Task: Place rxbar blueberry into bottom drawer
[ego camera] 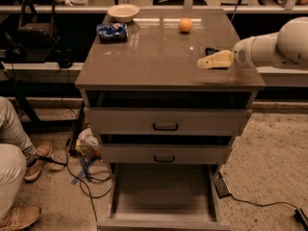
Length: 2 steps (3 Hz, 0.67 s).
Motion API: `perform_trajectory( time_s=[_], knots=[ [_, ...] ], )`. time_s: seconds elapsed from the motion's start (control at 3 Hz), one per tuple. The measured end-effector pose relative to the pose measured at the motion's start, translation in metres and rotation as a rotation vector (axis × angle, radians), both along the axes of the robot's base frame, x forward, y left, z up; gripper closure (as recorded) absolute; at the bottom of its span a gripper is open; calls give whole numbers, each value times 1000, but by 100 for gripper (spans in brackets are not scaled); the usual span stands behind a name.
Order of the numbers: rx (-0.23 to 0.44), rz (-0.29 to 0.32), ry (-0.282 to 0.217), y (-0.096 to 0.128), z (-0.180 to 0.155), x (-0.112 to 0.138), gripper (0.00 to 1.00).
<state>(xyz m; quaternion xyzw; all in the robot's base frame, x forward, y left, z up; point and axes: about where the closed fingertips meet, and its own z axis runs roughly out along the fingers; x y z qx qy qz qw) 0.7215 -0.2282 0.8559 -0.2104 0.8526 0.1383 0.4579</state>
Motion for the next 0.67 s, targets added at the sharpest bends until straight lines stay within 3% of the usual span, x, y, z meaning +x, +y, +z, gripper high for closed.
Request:
perform_trajectory(
  time_s=[0.67],
  knots=[
    [26,-97,-9,5,-23,41,0]
  ],
)
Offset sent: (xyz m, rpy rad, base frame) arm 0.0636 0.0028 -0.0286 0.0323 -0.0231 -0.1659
